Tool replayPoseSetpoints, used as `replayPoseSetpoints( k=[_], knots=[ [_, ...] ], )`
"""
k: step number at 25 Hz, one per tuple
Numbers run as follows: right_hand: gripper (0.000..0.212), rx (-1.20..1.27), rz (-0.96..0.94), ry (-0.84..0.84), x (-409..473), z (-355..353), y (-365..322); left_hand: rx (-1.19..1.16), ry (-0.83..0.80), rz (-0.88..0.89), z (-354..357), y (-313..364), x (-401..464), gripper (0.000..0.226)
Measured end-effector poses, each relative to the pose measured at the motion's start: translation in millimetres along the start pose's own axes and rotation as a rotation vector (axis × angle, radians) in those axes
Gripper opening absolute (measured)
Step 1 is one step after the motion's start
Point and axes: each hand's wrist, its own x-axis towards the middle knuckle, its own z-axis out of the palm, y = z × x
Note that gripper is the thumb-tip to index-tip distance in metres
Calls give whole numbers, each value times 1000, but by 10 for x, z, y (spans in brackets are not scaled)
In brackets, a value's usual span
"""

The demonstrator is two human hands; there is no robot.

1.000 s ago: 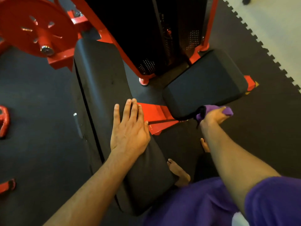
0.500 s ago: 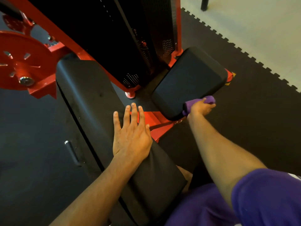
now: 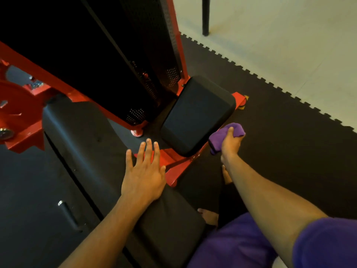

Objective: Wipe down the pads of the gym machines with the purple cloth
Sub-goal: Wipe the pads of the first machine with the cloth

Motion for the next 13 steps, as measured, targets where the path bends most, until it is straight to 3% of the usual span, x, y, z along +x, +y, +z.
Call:
replayPoseSetpoints(
  k=[2, 4, 10, 13],
  knots=[
    [7, 68, -93, 45, 7, -22, -212, -91, 60, 135, 33, 41, 371, 70],
    [6, 94, -203, 34, 95, 38, -403, -190, 122, 258, 81, 163, 927, 68],
    [55, -262, -503, -92, 750, 279, -505, -168, 60, 422, 244, 674, 2599, 69],
    [56, -387, -612, -48, 553, 367, -29, -150, -12, 491, 494, 800, 2982, 75]
  ],
)
